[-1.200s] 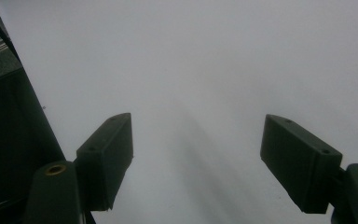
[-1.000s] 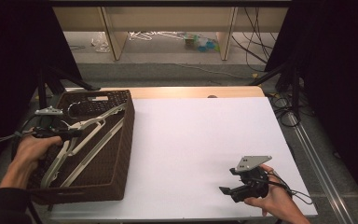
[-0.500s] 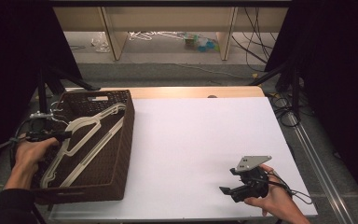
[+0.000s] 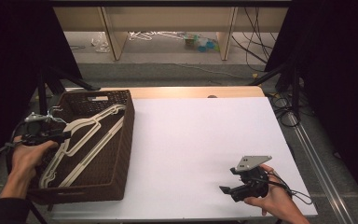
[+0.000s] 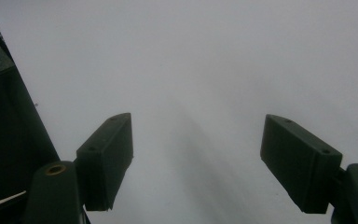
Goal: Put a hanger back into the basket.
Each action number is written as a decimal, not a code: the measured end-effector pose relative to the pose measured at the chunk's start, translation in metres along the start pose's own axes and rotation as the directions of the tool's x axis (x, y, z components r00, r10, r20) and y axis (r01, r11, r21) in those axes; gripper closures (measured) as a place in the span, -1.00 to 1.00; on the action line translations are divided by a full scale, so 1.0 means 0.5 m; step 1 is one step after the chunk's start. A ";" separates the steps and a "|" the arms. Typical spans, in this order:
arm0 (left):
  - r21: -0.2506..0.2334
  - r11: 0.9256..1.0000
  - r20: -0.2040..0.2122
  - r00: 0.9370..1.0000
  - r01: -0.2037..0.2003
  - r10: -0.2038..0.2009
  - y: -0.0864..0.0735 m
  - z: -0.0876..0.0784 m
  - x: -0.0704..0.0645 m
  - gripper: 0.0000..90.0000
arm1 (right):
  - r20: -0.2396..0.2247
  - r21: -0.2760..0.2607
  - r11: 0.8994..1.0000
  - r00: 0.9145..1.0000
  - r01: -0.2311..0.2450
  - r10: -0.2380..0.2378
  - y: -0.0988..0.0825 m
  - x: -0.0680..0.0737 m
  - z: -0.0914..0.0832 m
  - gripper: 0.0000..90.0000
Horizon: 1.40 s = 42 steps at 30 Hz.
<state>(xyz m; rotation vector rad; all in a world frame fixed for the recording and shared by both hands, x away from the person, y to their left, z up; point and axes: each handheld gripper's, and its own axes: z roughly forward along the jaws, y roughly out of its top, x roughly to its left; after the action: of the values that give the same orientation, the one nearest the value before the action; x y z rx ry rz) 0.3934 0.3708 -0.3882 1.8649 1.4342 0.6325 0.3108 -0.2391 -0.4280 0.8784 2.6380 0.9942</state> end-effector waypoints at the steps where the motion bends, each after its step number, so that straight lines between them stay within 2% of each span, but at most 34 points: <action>1: -0.034 0.999 0.019 1.000 0.016 -0.015 0.002 -0.004 -0.010 0.18 | -0.004 0.003 1.000 1.000 -0.009 0.009 0.000 0.000 -0.001 -0.42; 2: -0.054 0.998 0.028 0.999 0.042 -0.041 0.003 -0.009 -0.023 0.14 | 0.008 -0.011 1.000 1.000 -0.012 0.012 0.000 0.000 0.001 -0.42; 6: -0.114 0.993 0.084 0.996 0.044 -0.034 0.006 -0.019 -0.064 0.03 | 0.014 -0.020 1.000 1.000 -0.014 0.014 0.000 0.000 0.001 -0.42; 9: -0.138 0.990 0.111 0.994 0.012 0.003 0.010 -0.024 -0.094 -0.04 | 0.009 -0.012 1.000 1.000 -0.017 0.017 0.001 0.000 -0.002 -0.42; 11: -0.158 0.987 0.137 0.990 -0.006 0.027 0.012 -0.028 -0.113 -0.08 | 0.018 -0.030 0.999 1.000 -0.022 0.023 0.001 0.000 -0.001 -0.42; 13: -0.175 0.984 0.147 0.988 -0.017 0.044 0.013 -0.035 -0.132 -0.12 | 0.016 -0.025 1.000 1.000 -0.008 0.009 0.002 -0.004 -0.004 -0.42; 14: -0.180 0.984 0.158 0.986 -0.017 0.046 0.014 -0.038 -0.142 -0.15 | 0.028 -0.044 0.999 0.999 -0.019 0.020 0.001 -0.002 -0.002 -0.42; 16: -0.203 0.979 0.170 0.983 -0.030 0.066 0.015 -0.044 -0.160 -0.19 | 0.022 -0.036 0.999 0.999 -0.031 0.031 0.001 -0.003 -0.004 -0.43; 20: -0.237 0.971 0.217 0.972 -0.041 0.094 0.017 -0.051 -0.195 -0.25 | 0.023 -0.045 0.998 0.999 -0.034 0.035 0.001 -0.002 -0.003 -0.43; 22: -0.247 0.968 0.223 0.969 -0.048 0.104 0.017 -0.053 -0.212 -0.28 | 0.025 -0.055 0.998 0.999 -0.040 0.042 0.001 -0.001 -0.002 -0.44; 23: -0.254 0.965 0.226 0.966 -0.064 0.124 0.018 -0.053 -0.217 -0.30 | 0.025 -0.057 0.998 0.999 -0.042 0.044 0.001 0.000 -0.002 -0.45; 25: -0.258 0.964 0.238 0.964 -0.059 0.123 0.018 -0.054 -0.230 -0.32 | 0.025 -0.054 0.998 0.999 -0.039 0.040 0.002 -0.001 -0.003 -0.45; 26: -0.264 0.962 0.238 0.961 -0.077 0.142 0.018 -0.054 -0.236 -0.34 | 0.024 -0.049 0.998 0.999 -0.038 0.039 0.002 -0.002 -0.005 -0.45; 27: -0.262 0.963 0.246 0.961 -0.061 0.127 0.016 -0.054 -0.242 -0.35 | 0.026 -0.057 0.998 0.999 -0.039 0.040 0.002 -0.002 -0.005 -0.45; 28: -0.273 0.959 0.247 0.957 -0.081 0.151 0.017 -0.054 -0.244 -0.35 | 0.029 -0.058 0.998 0.999 -0.037 0.038 0.002 -0.003 -0.005 -0.45; 29: -0.282 0.956 0.252 0.955 -0.083 0.157 0.017 -0.054 -0.249 -0.36 | 0.023 -0.054 0.998 0.999 -0.039 0.041 0.003 -0.003 -0.006 -0.45; 30: -0.282 0.956 0.257 0.955 -0.075 0.150 0.015 -0.055 -0.254 -0.38 | 0.024 -0.058 0.998 0.999 -0.040 0.041 0.003 -0.003 -0.005 -0.45; 31: -0.288 0.954 0.257 0.952 -0.089 0.167 0.016 -0.055 -0.258 -0.40 | 0.029 -0.064 0.997 0.999 -0.041 0.043 0.002 -0.003 -0.005 -0.46; 32: -0.296 0.952 0.258 0.953 -0.078 0.158 0.015 -0.055 -0.264 -0.43 | 0.036 -0.085 0.996 0.998 -0.041 0.044 0.002 -0.003 -0.002 -0.46; 33: -0.295 0.952 0.265 0.951 -0.080 0.162 0.014 -0.056 -0.269 -0.44 | 0.034 -0.085 0.995 0.998 -0.044 0.047 0.001 -0.003 -0.002 -0.46; 36: -0.305 0.949 0.266 0.950 -0.077 0.162 0.013 -0.059 -0.282 -0.52 | 0.028 -0.078 0.996 0.998 -0.046 0.049 0.002 -0.002 -0.003 -0.47; 37: -0.293 0.951 0.263 0.949 -0.096 0.176 0.013 -0.062 -0.284 -0.55 | 0.025 -0.077 0.996 0.999 -0.046 0.048 0.002 -0.002 -0.003 -0.47; 39: -0.299 0.949 0.268 0.947 -0.096 0.180 0.012 -0.063 -0.293 -0.55 | 0.020 -0.080 0.996 0.999 -0.042 0.044 0.003 -0.003 -0.003 -0.48; 41: -0.308 0.944 0.268 0.940 -0.122 0.209 0.012 -0.063 -0.301 -0.55 | 0.024 -0.086 0.996 0.999 -0.037 0.040 0.003 -0.002 -0.003 -0.50; 42: -0.305 0.946 0.275 0.941 -0.107 0.195 0.010 -0.063 -0.309 -0.55 | 0.022 -0.083 0.996 0.999 -0.042 0.044 0.003 -0.001 -0.003 -0.51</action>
<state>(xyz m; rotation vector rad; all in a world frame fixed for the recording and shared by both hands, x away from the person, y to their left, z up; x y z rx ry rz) 0.3315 0.2285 -0.3593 1.7618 0.9523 0.5656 0.3115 -0.2395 -0.4258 0.9262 2.5481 1.0879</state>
